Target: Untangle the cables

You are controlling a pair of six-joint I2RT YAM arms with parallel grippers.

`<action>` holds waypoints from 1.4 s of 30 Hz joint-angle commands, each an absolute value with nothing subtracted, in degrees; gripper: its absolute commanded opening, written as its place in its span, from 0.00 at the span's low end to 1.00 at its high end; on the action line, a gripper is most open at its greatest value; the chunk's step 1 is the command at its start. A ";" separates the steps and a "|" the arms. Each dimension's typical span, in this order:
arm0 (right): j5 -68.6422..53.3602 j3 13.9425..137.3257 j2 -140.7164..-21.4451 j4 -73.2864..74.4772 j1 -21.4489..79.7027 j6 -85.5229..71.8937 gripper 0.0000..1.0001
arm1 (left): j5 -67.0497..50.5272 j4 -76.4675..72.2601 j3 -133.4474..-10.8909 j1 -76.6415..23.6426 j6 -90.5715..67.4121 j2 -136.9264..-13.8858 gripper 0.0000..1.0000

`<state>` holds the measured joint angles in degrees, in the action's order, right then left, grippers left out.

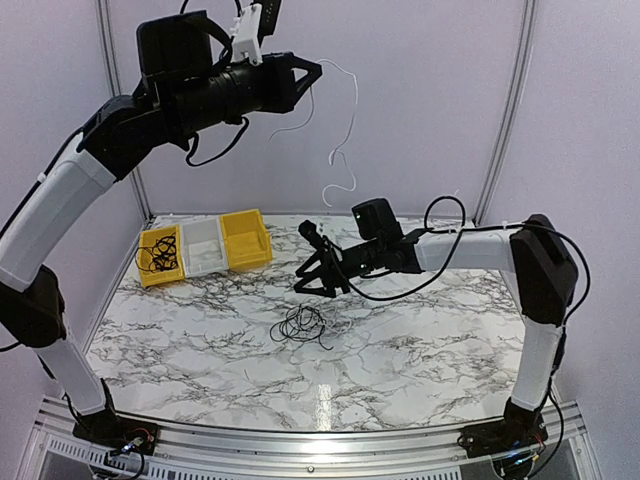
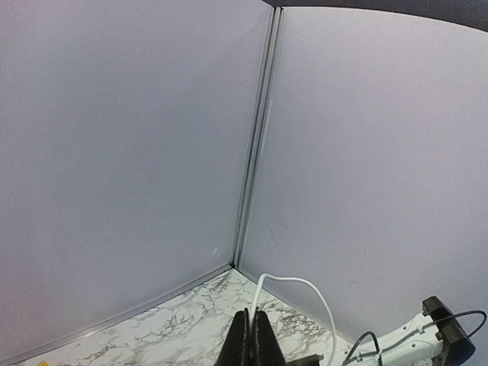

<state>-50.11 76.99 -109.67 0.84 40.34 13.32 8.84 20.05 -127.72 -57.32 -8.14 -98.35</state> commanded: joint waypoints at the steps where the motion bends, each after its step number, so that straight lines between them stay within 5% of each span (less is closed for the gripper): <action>1: -39.84 77.92 -115.44 3.67 40.57 10.40 0.56 | 17.12 19.63 -128.75 -57.48 -3.15 -95.64 0.00; 9: -36.73 73.78 -110.79 11.39 37.67 17.80 0.59 | 32.35 20.76 -119.03 -53.37 2.99 -90.34 0.00; 21: -35.23 61.19 -86.27 17.82 31.51 27.39 0.71 | 21.87 21.19 -94.79 -30.62 -6.33 -85.56 0.00; 42: -33.34 56.09 -81.11 14.88 23.91 32.36 0.75 | 9.22 16.40 -100.59 -22.82 -10.76 -103.07 0.00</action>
